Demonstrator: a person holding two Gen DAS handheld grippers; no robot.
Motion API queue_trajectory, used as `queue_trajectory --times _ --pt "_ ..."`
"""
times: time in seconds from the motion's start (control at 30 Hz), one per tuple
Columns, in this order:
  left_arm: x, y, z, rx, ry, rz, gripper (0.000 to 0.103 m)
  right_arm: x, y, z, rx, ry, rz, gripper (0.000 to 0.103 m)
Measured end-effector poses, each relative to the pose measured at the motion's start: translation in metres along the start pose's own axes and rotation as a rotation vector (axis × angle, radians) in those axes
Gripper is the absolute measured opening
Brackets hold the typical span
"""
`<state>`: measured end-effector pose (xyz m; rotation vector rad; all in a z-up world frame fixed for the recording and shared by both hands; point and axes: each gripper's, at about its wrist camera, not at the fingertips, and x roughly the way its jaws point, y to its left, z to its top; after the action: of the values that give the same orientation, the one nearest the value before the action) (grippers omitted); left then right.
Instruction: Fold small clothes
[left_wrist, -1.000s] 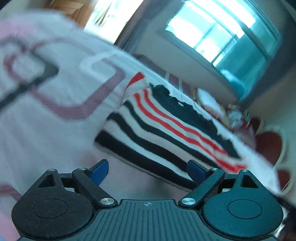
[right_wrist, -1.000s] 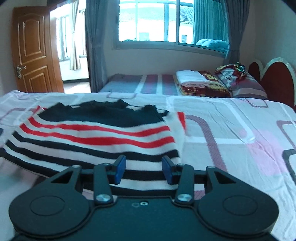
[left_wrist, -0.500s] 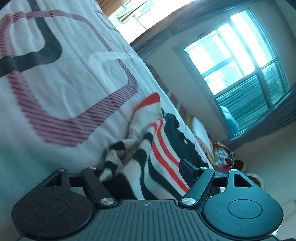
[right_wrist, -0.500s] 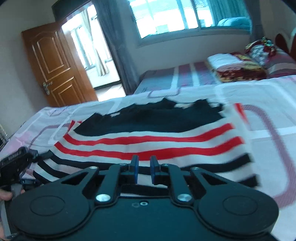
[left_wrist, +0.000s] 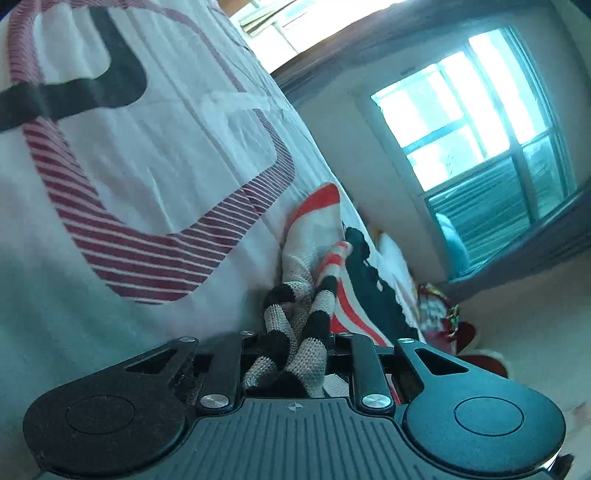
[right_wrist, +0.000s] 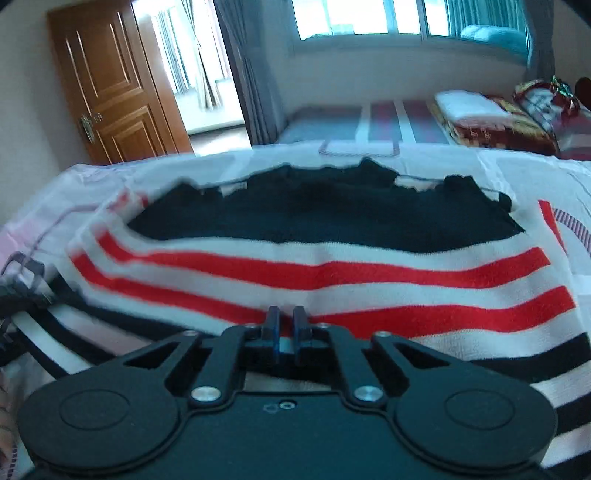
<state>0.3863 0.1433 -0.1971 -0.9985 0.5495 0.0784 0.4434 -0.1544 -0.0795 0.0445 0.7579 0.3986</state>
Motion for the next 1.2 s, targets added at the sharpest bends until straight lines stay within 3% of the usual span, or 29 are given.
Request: queue_trajectory --times 0.1,0.27,0.47,0.57,0.67,0.77,0.83,0.9,0.93,0.97,1.0,1.03,1.1,1.2 --pt "0.003 0.000 0.005 -0.023 0.015 -0.021 0.019 -0.002 0.002 0.000 -0.014 0.005 -0.001 0.006" --pt "-0.008 -0.039 0.014 0.035 -0.005 -0.167 0.019 -0.002 0.004 -0.003 -0.024 -0.008 -0.018 0.006" --pt "-0.005 -0.143 0.010 0.249 0.058 -0.260 0.019 -0.003 -0.007 0.000 0.054 -0.014 0.017 0.006" --pt "0.006 -0.189 -0.006 0.346 0.107 -0.272 0.019 -0.021 -0.024 -0.002 0.147 -0.057 0.022 0.014" --pt "0.029 -0.226 -0.036 0.431 0.174 -0.296 0.019 -0.057 -0.058 -0.010 0.272 -0.147 -0.003 0.015" --pt "0.058 -0.253 -0.078 0.493 0.292 -0.310 0.019 -0.098 -0.100 -0.020 0.386 -0.217 -0.045 0.016" --pt "0.089 -0.258 -0.119 0.503 0.418 -0.290 0.019 -0.123 -0.128 -0.027 0.461 -0.244 -0.065 0.018" --pt "0.119 -0.257 -0.159 0.539 0.565 -0.221 0.019 -0.145 -0.150 -0.036 0.522 -0.259 -0.080 0.027" --pt "0.120 -0.258 -0.175 0.590 0.559 -0.204 0.022 -0.153 -0.160 -0.040 0.550 -0.262 -0.085 0.030" --pt "0.112 -0.261 -0.181 0.633 0.518 -0.220 0.039 -0.160 -0.169 -0.044 0.584 -0.260 -0.090 0.039" --pt "0.103 -0.265 -0.181 0.641 0.525 -0.249 0.063 -0.166 -0.176 -0.048 0.618 -0.258 -0.081 0.049" --pt "0.095 -0.269 -0.176 0.632 0.535 -0.282 0.067 -0.170 -0.182 -0.051 0.643 -0.264 -0.064 0.051" --pt "0.063 -0.270 -0.155 0.649 0.468 -0.327 0.067 -0.175 -0.186 -0.054 0.675 -0.278 -0.030 0.065" --pt "0.029 -0.251 -0.102 0.656 0.318 -0.291 0.067 -0.173 -0.185 -0.051 0.716 -0.267 0.057 0.067"
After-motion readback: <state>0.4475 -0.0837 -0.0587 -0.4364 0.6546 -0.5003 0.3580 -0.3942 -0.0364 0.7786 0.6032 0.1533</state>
